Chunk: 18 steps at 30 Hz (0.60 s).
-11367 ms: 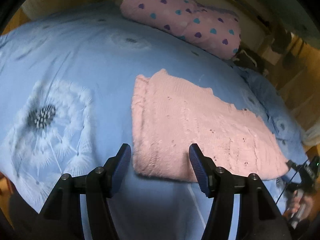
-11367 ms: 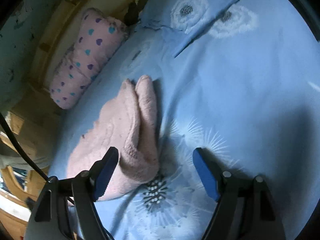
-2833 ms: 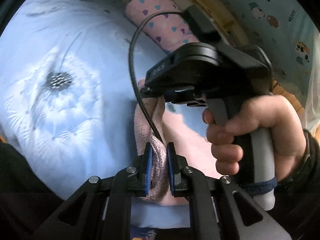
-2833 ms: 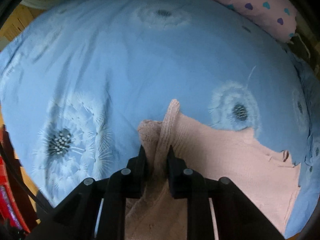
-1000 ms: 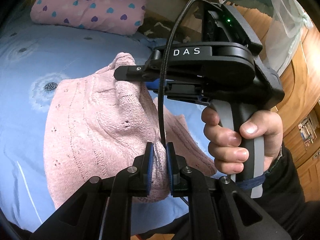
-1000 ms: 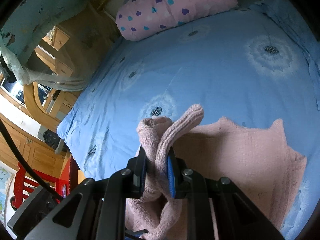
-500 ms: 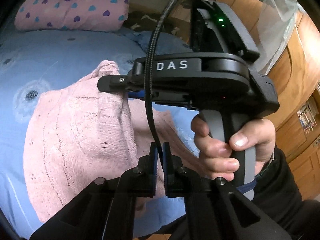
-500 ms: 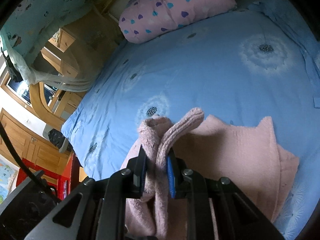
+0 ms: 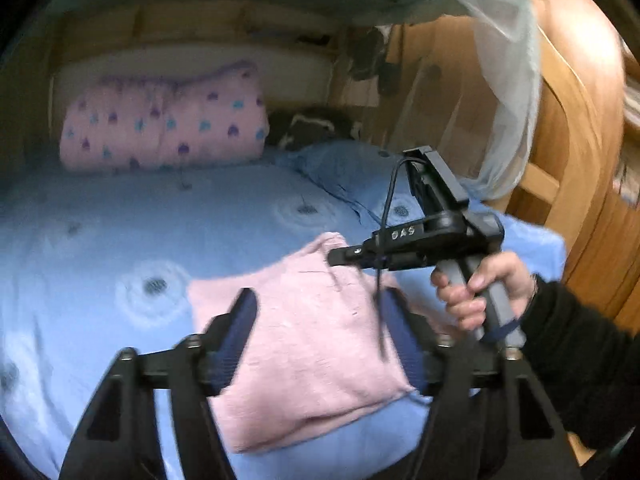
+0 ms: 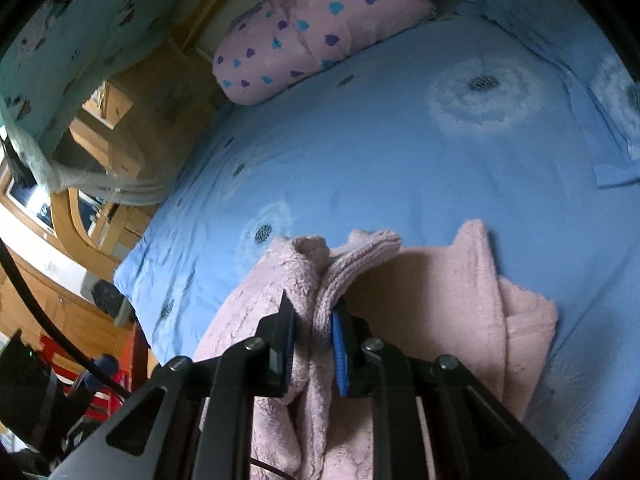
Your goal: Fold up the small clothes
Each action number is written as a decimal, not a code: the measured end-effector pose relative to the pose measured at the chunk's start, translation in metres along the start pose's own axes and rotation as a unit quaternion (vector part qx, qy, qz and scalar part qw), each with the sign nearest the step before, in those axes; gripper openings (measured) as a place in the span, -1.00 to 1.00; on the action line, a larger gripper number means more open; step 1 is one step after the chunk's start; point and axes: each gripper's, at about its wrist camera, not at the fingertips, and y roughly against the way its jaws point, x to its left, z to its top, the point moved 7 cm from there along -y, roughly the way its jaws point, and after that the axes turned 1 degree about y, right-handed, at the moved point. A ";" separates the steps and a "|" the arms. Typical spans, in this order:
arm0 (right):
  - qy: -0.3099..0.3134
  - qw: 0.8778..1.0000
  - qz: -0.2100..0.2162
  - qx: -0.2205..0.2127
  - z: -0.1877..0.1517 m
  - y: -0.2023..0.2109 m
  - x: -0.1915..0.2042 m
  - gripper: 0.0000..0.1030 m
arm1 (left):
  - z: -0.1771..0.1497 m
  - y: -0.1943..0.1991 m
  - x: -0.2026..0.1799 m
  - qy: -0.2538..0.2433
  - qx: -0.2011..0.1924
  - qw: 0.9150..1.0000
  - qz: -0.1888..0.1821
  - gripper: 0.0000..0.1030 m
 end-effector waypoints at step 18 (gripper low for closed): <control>-0.092 0.993 0.075 -0.016 -0.020 -0.036 -0.072 -0.67 | -0.076 -0.052 -0.050 -0.160 0.108 0.981 -0.004 -0.04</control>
